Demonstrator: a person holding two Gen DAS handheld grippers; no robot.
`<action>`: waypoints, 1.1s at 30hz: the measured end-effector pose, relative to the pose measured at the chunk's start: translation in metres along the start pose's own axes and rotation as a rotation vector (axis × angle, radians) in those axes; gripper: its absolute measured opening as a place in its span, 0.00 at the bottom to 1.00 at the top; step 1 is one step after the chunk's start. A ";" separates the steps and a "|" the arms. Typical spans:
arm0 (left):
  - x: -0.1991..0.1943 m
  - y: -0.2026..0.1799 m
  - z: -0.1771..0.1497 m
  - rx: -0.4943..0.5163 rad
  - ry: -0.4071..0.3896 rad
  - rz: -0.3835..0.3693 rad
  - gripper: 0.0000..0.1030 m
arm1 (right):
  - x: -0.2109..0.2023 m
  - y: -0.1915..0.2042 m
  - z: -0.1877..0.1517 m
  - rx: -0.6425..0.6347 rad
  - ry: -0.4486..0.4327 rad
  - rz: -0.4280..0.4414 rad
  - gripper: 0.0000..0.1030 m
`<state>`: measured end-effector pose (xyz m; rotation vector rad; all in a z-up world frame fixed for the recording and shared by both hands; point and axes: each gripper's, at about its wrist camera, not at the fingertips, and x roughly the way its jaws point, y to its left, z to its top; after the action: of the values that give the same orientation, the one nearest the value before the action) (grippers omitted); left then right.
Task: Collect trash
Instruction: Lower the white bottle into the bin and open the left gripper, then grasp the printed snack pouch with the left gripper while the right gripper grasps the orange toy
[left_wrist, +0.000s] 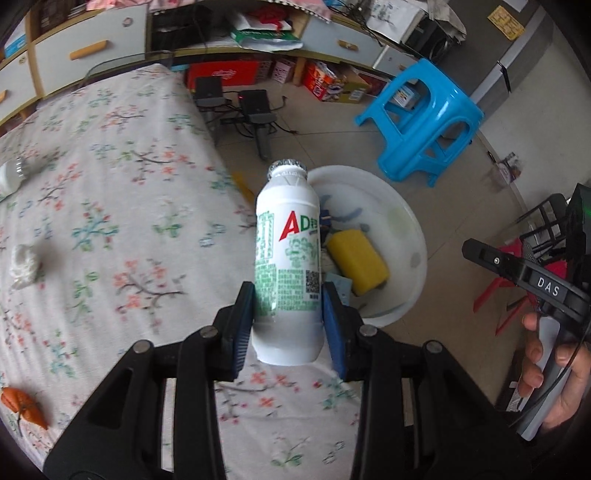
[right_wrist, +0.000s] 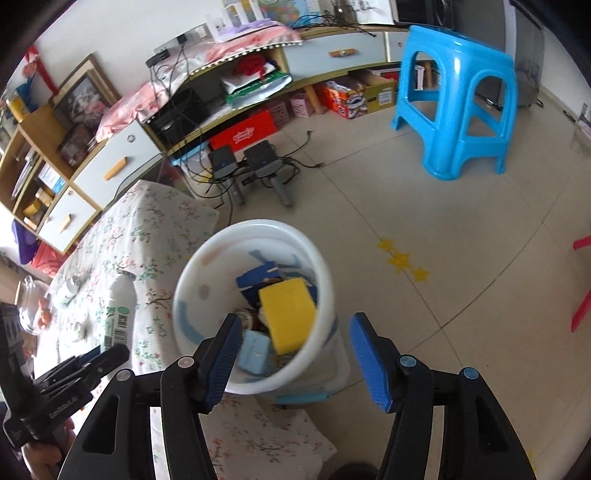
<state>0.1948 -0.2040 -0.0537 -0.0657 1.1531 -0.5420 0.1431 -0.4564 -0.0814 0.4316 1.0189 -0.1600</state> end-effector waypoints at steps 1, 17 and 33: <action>0.003 -0.005 0.001 0.003 0.005 -0.005 0.37 | -0.001 -0.004 0.000 0.007 -0.001 -0.003 0.62; 0.009 -0.023 0.015 0.014 -0.053 0.001 0.78 | -0.003 -0.020 -0.001 0.023 0.002 0.005 0.65; -0.047 0.050 -0.018 -0.064 -0.092 0.149 0.91 | 0.002 0.047 -0.001 -0.068 0.005 0.038 0.71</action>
<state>0.1834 -0.1357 -0.0374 -0.0588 1.0760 -0.3661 0.1585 -0.4136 -0.0709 0.3896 1.0173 -0.0896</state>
